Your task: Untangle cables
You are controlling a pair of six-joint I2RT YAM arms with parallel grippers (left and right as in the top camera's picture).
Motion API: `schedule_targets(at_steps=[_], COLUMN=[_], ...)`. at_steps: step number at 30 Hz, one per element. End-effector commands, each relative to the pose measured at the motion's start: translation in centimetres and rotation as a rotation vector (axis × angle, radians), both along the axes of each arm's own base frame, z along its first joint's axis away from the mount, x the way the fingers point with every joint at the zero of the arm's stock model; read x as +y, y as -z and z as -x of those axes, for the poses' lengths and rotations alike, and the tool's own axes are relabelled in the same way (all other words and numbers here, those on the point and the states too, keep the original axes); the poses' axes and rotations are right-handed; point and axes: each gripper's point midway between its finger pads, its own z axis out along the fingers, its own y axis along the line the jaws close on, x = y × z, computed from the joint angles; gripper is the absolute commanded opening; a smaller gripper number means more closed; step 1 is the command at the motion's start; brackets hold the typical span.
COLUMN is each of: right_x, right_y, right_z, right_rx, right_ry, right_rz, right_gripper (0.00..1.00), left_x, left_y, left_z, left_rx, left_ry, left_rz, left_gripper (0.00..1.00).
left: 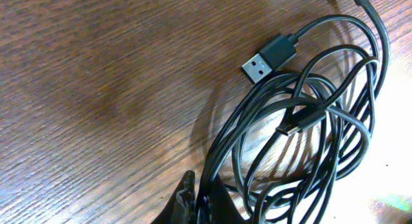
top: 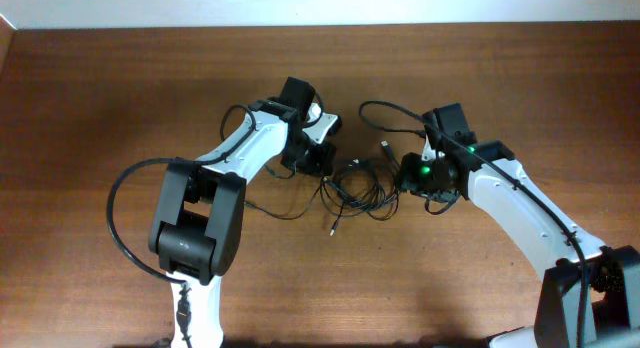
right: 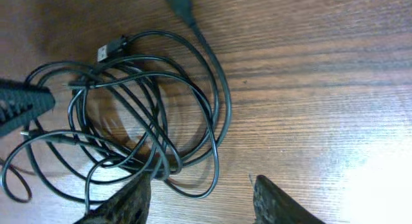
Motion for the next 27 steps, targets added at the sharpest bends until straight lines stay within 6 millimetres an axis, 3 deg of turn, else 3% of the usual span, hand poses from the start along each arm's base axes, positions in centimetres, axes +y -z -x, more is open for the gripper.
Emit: schedule_targets(at_steps=[1, 5, 7, 9, 11, 12, 13, 14, 17, 20, 22, 23, 24, 26, 27], right_x=[0.7, 1.1, 1.2, 1.1, 1.0, 0.9, 0.6, 0.0, -3.0, -9.3, -9.7, -9.5, -8.1, -5.3, -3.4], right_y=[-0.7, 2.2, 4.5, 6.4, 6.7, 6.7, 6.7, 6.8, 7.2, 7.9, 7.9, 8.0, 8.0, 7.6, 6.9], right_z=[-1.2, -2.8, -3.1, -2.8, -2.8, -2.8, -2.8, -2.9, -2.8, 0.1, 0.9, 1.0, 1.1, 0.3, -1.2], right_rx=[-0.060, -0.051, -0.017, 0.025, 0.034, 0.034, 0.041, 0.053, 0.080, 0.202, 0.238, 0.245, 0.259, 0.214, 0.135], right_ry=[-0.057, -0.058, -0.057, -0.057, -0.050, -0.048, -0.026, 0.015, 0.107, 0.205, 0.213, 0.210, 0.187, 0.051, -0.033], right_rz=[-0.013, -0.010, -0.002, 0.007, 0.005, 0.005, 0.003, 0.006, 0.074, 0.294, 0.298, 0.287, 0.206, 0.062, -0.035], right_gripper=[0.50, 0.52, 0.64, 0.68, 0.67, 0.26, 0.09, 0.04, 0.04, 0.04, 0.09, 0.19, 0.40, 0.52, 0.57], left_x=[0.3, 0.3, 0.3, 0.3, 0.3, 0.3, 0.3, 0.3, 0.8, 2.0, 1.9, 1.9, 1.9, 1.9, 1.9], left_y=[0.8, 0.8, 0.8, 0.8, 0.8, 0.8, 0.8, 0.8, 1.0, 1.5, 1.5, 1.5, 1.5, 1.5, 1.5], left_z=[0.2, 0.2, 0.2, 0.1, 0.1, 0.1, 0.1, 0.1, -0.1, -0.6, -0.5, -0.5, -0.5, -0.5, -0.5], left_rx=[0.021, 0.021, 0.020, 0.020, 0.018, 0.018, 0.018, 0.018, 0.006, -0.017, -0.017, -0.016, -0.015, -0.016, -0.015], left_ry=[-0.013, -0.013, -0.012, -0.013, -0.013, -0.013, -0.013, -0.013, -0.019, -0.032, -0.032, -0.032, -0.032, -0.032, -0.031], left_rz=[-0.014, -0.014, -0.014, -0.013, -0.013, -0.013, -0.013, -0.013, -0.043, -0.117, -0.117, -0.114, -0.114, -0.114, -0.113], left_gripper=[0.00, 0.00, 0.00, 0.00, 0.00, 0.00, 0.00, 0.00, 0.00, 0.00, 0.00, 0.00, 0.00, 0.00, 0.00])
